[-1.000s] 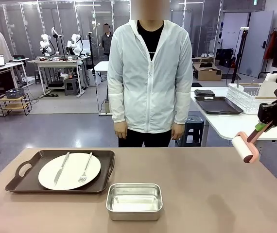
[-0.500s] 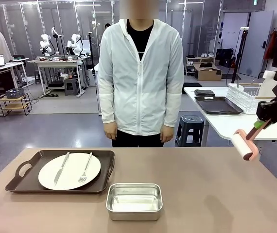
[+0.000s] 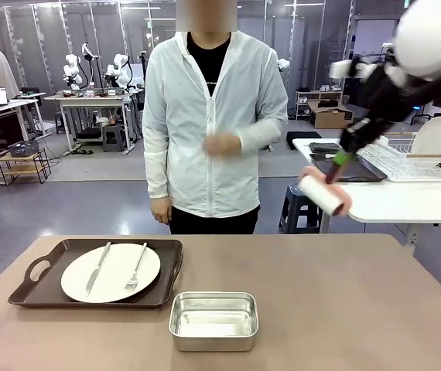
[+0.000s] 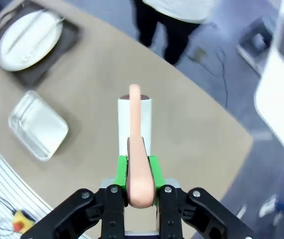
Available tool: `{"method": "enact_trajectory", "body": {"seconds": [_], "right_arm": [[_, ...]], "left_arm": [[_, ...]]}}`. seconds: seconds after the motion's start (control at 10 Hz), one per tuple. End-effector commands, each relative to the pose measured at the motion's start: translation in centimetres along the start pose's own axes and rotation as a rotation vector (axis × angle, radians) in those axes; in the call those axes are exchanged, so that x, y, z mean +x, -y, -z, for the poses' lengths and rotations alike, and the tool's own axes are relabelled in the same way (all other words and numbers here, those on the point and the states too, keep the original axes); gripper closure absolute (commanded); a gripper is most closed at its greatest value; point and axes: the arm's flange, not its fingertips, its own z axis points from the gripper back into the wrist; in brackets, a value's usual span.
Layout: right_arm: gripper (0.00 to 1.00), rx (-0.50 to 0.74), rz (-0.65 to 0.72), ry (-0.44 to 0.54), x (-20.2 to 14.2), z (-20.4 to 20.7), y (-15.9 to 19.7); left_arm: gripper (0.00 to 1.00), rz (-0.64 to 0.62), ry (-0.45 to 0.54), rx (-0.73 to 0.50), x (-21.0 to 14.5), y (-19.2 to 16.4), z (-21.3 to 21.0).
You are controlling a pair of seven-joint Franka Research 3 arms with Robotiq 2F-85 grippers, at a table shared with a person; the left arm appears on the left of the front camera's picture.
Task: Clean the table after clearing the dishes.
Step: Place the Lint Roller back on top of the Airtight Container.
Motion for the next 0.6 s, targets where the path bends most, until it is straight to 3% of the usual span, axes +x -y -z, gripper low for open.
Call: {"method": "enact_trajectory", "body": {"seconds": [0.0, 0.3, 0.5], "right_arm": [[0.79, 0.056, -0.227, -0.03, 3.0, 2.2, -3.1], [0.79, 0.156, -0.562, -0.096, 5.9, 4.5, -10.6], [0.79, 0.171, -0.659, -0.116, 6.0, 4.8, -12.3]], "left_arm": [[0.0, 0.005, 0.004, 0.003, -0.1, 0.1, -0.2], [0.0, 0.005, 0.004, 0.003, -0.1, 0.1, -0.2], [0.0, 0.005, 0.004, 0.003, -0.1, 0.1, -0.2]]}}
